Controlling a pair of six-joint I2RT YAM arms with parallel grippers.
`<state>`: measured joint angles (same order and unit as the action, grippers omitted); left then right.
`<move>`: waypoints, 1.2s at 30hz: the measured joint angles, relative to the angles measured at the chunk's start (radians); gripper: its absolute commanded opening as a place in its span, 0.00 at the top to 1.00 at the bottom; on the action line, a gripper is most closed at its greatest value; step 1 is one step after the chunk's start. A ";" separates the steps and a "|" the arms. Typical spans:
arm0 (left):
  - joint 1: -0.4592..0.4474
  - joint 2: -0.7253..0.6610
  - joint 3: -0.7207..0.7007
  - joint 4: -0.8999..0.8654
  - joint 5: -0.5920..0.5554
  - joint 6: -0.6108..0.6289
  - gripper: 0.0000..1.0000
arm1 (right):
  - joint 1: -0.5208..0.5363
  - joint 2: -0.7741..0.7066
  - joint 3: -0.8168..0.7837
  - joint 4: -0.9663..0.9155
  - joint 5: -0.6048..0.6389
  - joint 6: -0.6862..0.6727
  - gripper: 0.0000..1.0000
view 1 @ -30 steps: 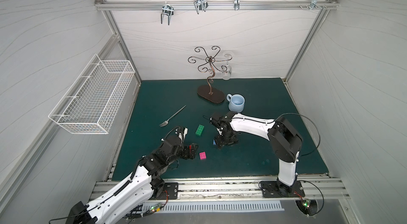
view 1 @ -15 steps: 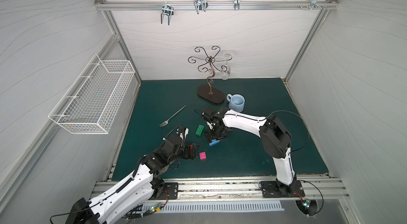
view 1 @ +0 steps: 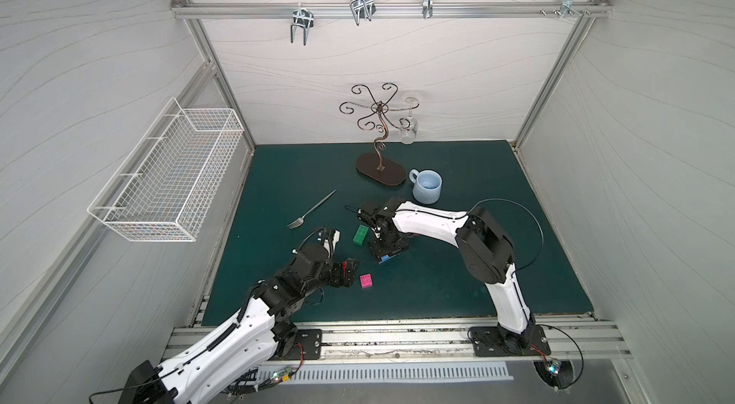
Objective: Assemble a spoon with lego
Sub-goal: Pick up the lego brick from the center of the board, then assemble the lego brick with the lego brick.
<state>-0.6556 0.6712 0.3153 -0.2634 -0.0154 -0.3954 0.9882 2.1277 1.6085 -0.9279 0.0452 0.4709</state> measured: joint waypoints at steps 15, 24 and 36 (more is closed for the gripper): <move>0.000 0.037 0.000 0.002 0.010 0.002 0.00 | -0.009 -0.026 0.023 -0.058 0.053 -0.016 0.47; 0.000 0.048 -0.003 0.094 0.064 0.019 0.00 | -0.160 -0.274 0.041 -0.175 0.095 -0.016 0.47; 0.000 0.180 -0.003 0.188 0.103 0.045 0.00 | -0.278 -0.231 0.047 -0.194 0.100 -0.053 0.46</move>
<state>-0.6559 0.8509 0.3119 -0.0753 0.0879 -0.3500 0.7105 1.8969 1.6550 -1.1221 0.1452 0.4179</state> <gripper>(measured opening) 0.997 0.661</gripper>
